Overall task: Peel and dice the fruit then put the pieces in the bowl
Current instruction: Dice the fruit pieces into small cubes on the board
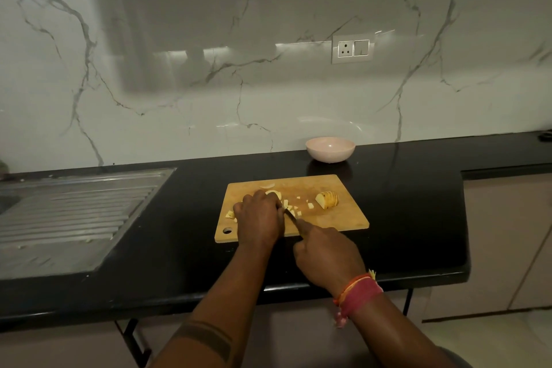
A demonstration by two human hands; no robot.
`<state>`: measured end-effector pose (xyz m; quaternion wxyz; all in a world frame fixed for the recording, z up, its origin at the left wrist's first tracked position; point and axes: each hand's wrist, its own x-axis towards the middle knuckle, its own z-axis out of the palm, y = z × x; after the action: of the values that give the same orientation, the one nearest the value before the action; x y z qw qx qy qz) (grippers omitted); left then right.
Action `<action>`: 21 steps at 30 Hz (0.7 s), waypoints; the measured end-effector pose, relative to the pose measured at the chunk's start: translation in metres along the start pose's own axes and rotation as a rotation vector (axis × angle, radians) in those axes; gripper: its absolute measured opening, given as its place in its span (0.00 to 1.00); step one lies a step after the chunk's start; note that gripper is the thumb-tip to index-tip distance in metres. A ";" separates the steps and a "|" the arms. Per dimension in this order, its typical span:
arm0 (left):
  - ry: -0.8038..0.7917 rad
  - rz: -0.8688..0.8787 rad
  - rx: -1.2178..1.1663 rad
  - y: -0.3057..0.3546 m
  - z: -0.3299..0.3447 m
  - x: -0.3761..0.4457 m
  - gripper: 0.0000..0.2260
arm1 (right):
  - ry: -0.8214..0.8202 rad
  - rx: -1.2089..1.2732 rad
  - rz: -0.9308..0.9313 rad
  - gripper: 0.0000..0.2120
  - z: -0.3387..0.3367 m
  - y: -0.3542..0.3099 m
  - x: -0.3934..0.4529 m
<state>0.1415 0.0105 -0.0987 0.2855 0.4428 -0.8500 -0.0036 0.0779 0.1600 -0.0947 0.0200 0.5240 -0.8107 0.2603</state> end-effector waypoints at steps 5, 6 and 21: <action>0.044 0.015 0.023 0.000 -0.003 -0.001 0.12 | 0.080 0.072 0.038 0.28 -0.006 0.006 -0.005; 0.048 0.005 0.010 0.000 -0.003 -0.001 0.12 | 0.087 0.075 0.065 0.28 -0.006 0.008 -0.004; -0.071 0.031 -0.280 -0.019 -0.005 -0.008 0.06 | 0.006 0.092 0.016 0.22 0.016 -0.022 0.027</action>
<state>0.1619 0.0060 -0.1035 0.3143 0.3848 -0.8575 -0.1335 0.0879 0.1232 -0.0910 -0.0039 0.5170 -0.8020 0.2990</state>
